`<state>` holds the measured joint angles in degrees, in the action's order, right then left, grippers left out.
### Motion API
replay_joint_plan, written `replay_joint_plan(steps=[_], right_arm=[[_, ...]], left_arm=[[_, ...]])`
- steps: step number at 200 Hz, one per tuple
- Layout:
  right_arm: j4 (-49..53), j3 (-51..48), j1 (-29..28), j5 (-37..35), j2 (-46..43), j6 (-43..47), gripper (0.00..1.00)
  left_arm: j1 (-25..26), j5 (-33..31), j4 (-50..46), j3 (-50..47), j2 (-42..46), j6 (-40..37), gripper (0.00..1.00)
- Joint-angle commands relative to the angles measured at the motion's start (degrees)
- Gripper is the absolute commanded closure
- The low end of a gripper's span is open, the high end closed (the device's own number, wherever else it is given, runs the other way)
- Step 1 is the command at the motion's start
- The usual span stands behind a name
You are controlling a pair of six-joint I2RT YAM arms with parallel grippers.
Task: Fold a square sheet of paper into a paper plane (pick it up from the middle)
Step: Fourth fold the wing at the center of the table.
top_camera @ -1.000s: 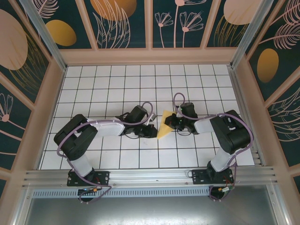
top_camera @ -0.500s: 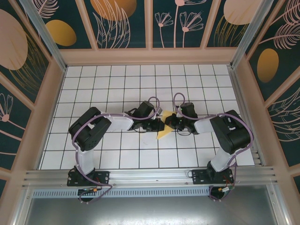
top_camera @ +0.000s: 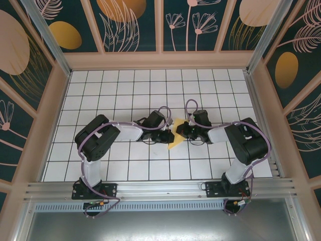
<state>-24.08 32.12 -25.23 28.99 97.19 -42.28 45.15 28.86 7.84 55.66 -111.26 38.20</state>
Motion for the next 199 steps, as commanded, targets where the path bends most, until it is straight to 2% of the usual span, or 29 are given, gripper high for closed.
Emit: replay_joint_plan(steps=[1,77,146,185,199], right_arm=[[4.47,-0.57,0.01,-4.07,1.98,1.72,0.94],[4.82,-0.69,0.0,-4.29,2.46,1.81,0.94],[4.66,-0.74,-0.11,-4.22,2.57,1.77,0.94],[4.56,-0.83,-0.08,-4.14,1.7,1.96,0.94],[4.48,-0.57,-0.08,-3.9,1.35,2.16,0.94]], left_arm=[[0.2,-7.24,-10.67,-2.63,-2.66,-2.95,0.88],[0.2,-0.38,-3.42,-0.4,6.48,0.27,0.85],[1.49,4.7,-1.33,-0.29,2.28,0.05,0.83],[1.65,-4.47,-9.2,1.56,-1.13,-0.56,0.91],[1.7,-5.76,-10.03,0.66,-1.16,-0.71,0.93]])
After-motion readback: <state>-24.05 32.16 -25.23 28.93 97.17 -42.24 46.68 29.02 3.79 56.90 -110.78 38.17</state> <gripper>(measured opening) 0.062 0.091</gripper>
